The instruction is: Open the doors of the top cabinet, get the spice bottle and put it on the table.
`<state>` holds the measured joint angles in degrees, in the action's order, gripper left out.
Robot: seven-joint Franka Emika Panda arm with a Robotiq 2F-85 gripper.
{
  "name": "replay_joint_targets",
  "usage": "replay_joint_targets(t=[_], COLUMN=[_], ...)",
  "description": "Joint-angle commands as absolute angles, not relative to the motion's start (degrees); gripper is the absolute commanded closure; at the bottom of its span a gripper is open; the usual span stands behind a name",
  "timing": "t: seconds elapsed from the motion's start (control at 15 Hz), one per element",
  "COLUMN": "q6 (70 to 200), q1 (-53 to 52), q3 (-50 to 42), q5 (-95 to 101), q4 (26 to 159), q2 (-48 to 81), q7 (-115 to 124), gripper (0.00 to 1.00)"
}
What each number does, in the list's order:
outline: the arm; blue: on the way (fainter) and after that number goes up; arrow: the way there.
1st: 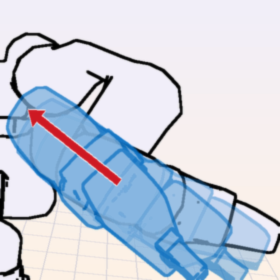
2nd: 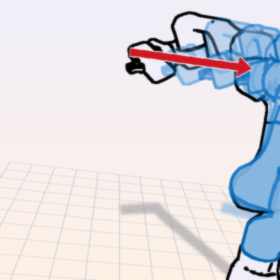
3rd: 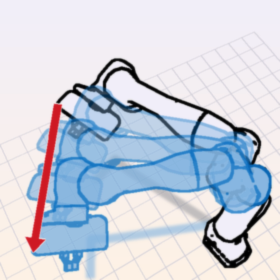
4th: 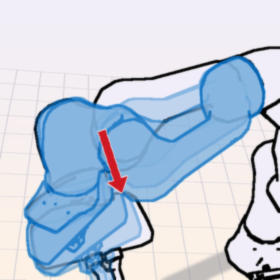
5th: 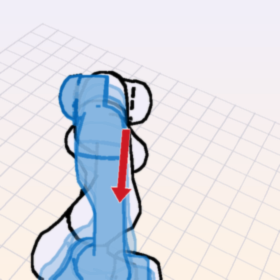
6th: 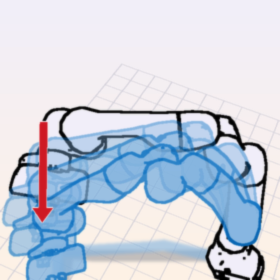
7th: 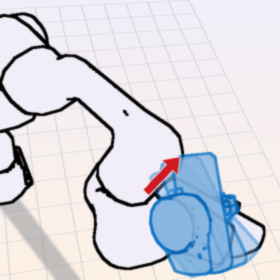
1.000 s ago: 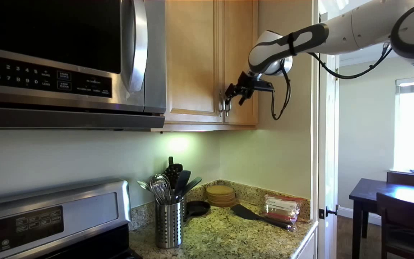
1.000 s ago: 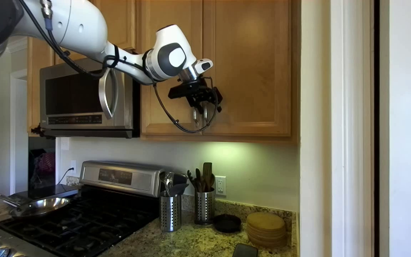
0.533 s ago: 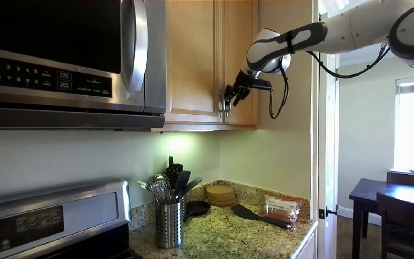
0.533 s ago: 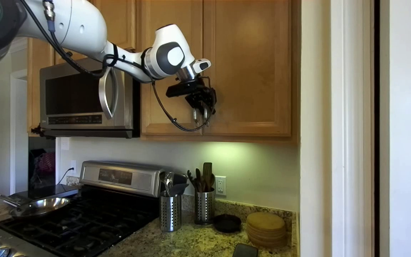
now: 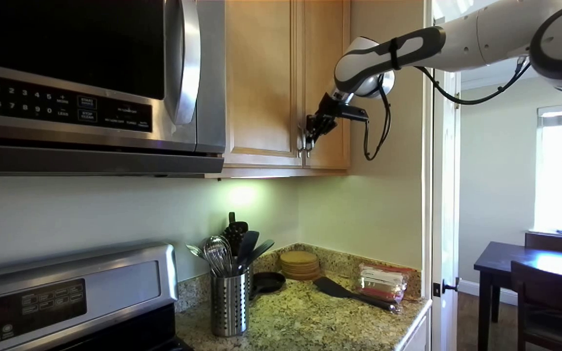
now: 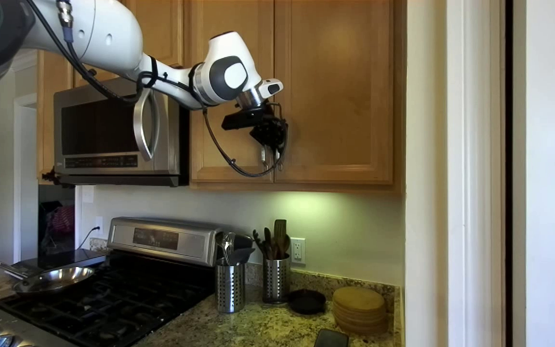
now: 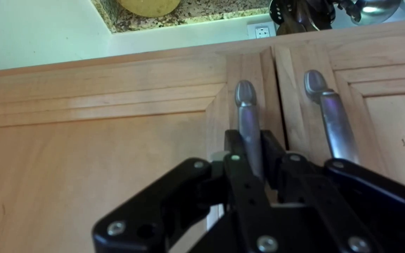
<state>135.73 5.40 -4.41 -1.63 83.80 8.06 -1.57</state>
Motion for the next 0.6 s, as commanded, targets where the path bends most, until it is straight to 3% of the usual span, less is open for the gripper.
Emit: replay_joint_targets(t=[0.0,0.53], q6=[135.8,136.0], q1=[5.6,6.7], q3=[-4.5,-6.6], q5=[-1.2,2.7], q4=[85.0,89.5], q2=[7.1,3.7], q7=[-3.0,-3.1], gripper=[0.89,0.89])
